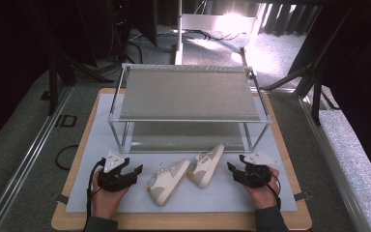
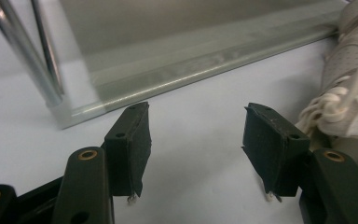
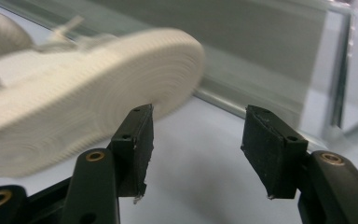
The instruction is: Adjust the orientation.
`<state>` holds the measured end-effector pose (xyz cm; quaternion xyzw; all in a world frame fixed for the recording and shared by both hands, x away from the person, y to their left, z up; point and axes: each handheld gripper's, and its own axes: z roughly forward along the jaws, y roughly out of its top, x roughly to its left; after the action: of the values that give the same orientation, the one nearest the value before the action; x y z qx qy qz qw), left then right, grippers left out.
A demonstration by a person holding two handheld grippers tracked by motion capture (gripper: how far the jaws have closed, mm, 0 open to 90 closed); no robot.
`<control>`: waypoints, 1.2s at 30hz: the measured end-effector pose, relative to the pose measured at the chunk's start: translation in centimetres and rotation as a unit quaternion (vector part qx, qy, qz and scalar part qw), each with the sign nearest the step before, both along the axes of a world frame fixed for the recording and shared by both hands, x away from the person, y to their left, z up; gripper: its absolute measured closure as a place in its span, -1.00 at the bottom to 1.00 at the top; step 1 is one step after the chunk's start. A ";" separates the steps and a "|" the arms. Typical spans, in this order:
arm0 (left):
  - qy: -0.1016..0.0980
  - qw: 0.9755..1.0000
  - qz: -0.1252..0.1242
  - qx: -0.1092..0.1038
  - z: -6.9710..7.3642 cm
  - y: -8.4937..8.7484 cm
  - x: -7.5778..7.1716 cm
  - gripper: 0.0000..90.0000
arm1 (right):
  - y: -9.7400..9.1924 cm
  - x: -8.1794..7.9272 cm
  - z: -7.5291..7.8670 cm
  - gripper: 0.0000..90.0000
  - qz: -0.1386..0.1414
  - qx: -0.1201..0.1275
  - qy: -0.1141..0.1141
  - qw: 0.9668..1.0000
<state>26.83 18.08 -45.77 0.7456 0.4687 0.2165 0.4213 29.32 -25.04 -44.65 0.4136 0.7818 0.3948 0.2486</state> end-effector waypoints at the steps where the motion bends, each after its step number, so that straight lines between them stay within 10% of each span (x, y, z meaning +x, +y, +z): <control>1: 0.001 1.000 -0.003 -0.001 0.0 -0.1 0.0 -0.09 | 0.2 0.0 0.2 -0.03 0.004 0.000 -0.003 1.000; 36: -0.002 0.999 -0.046 0.001 0.5 -1.7 -0.7 -0.12 | 12.8 -0.1 2.8 -0.07 0.160 -0.003 -0.022 0.987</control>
<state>26.17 16.37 -45.27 0.7662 0.4326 0.1988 0.4316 29.26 -12.24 -41.85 0.2737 0.8333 0.4364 0.2006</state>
